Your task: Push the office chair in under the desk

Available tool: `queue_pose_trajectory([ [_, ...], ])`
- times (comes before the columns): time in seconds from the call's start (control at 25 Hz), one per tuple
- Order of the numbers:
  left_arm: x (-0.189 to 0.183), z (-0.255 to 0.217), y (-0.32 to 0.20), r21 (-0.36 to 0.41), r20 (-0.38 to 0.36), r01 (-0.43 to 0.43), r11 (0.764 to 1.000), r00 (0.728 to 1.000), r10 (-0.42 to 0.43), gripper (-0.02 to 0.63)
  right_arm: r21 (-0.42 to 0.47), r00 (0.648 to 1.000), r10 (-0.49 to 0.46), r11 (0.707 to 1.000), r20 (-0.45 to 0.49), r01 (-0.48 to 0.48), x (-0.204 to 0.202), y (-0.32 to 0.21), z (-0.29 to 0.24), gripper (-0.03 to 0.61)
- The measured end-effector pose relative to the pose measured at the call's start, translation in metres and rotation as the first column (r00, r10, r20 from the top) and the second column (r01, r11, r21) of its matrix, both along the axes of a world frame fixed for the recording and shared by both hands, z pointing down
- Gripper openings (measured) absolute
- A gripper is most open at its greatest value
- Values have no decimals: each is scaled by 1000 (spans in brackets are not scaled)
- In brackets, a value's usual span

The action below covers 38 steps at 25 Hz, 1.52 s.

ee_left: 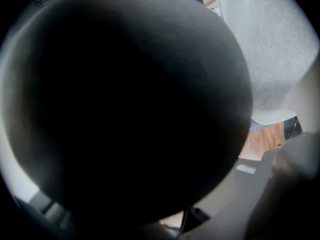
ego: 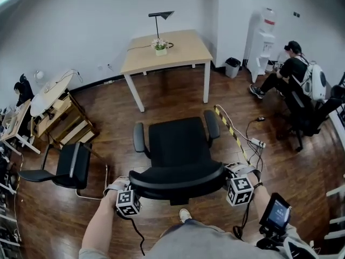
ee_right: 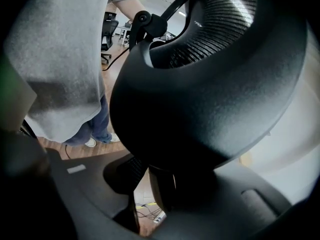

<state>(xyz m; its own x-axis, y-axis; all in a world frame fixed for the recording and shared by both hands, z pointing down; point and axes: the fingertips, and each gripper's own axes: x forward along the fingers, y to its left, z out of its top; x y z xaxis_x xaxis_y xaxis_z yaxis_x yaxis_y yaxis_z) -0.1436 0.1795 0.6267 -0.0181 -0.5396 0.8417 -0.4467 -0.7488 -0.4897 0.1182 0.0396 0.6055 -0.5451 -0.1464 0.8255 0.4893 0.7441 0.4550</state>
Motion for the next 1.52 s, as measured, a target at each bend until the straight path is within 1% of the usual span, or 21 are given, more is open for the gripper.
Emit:
queue_pose_trajectory([
  [0.16,-30,-4,-26,11,8,-1,1000,1000,1,135,9,1000,5,1000,7,-5,-29,-25,-5,146],
  [0.4,-63,-11,-64,16,3,-21,1000,1000,21,135,18,999,31,999,22,-31,-61,-58,-10,149],
  [0.64,-93,-9,-95,8,3,-27,1000,1000,27,138,13,999,32,999,20,-32,-88,-87,-9,148],
  [0.76,-102,-8,-111,5,2,-30,1000,1000,30,138,11,999,31,999,21,-32,-98,-104,-8,149],
  [0.92,-116,-12,-142,15,-17,-32,999,999,32,137,14,999,27,1000,22,-27,-116,-134,-10,149],
  [1.08,-132,-9,-173,-1,-36,-28,1000,999,28,138,14,999,27,1000,23,-28,-133,-166,-7,149],
  [1.28,-148,-3,-194,-2,-35,-22,1000,999,22,140,20,1000,15,1000,26,-16,-149,-188,-1,147],
  [1.52,-175,-2,-241,3,-33,-8,1000,999,8,140,31,999,5,1000,36,-6,-176,-237,1,147],
])
